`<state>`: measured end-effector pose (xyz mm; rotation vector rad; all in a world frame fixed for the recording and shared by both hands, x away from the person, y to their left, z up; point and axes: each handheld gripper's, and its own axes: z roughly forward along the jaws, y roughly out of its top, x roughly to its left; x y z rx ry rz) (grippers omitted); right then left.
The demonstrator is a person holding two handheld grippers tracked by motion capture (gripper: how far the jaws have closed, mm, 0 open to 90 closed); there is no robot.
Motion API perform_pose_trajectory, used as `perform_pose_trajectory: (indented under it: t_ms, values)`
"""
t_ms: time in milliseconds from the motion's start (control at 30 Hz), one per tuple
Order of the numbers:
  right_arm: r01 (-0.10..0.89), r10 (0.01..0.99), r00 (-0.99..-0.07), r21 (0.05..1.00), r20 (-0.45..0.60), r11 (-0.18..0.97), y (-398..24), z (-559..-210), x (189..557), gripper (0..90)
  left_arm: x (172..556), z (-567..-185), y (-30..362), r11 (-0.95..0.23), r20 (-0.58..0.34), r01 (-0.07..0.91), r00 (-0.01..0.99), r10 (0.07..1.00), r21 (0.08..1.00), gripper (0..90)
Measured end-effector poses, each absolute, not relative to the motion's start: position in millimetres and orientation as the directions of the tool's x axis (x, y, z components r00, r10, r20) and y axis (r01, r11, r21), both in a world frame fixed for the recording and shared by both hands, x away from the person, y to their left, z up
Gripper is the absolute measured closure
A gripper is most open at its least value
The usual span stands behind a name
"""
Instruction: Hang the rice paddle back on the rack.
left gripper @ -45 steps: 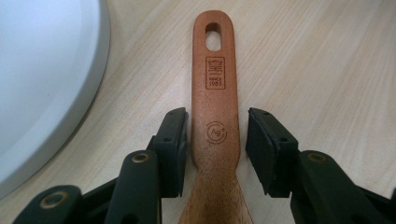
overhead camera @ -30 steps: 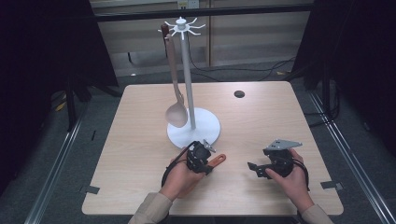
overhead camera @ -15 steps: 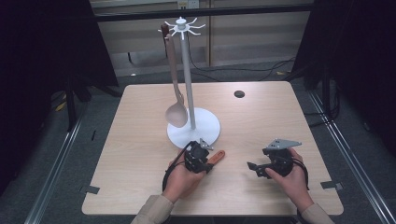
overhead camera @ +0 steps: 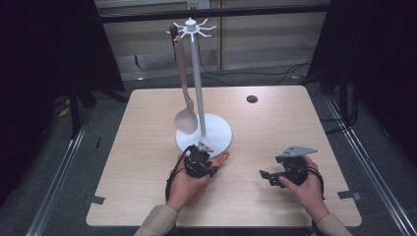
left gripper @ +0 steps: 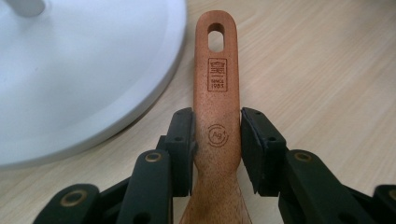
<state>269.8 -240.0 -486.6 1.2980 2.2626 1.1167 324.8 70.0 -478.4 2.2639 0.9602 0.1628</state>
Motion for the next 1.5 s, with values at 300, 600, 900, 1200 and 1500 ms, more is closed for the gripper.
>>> perform_pose_trajectory:
  t_ms: [300,600,900,1200,1500]
  values:
    - [0.597,0.829,-0.546,0.750,0.118,0.286,-240,-488,271,14.5,322,-475,64,-0.550,-0.119,0.563,0.758,0.642,0.617,65.6]
    - [0.597,0.830,-0.545,0.751,0.120,0.283,-241,-488,271,14.5,317,-460,71,-0.468,-0.108,0.510,0.751,0.651,0.722,65.7]
    - [0.590,0.824,-0.554,0.754,0.118,0.289,-237,-488,271,14.5,313,-443,83,-0.312,-0.143,0.441,0.738,0.660,0.842,65.7]
    - [0.593,0.819,-0.561,0.749,0.121,0.295,-235,-490,272,14.5,310,-435,92,-0.224,-0.154,0.390,0.733,0.662,0.893,65.7]
    - [0.591,0.818,-0.562,0.750,0.121,0.295,-235,-490,273,14.6,307,-431,95,-0.187,-0.151,0.359,0.731,0.665,0.914,65.7]
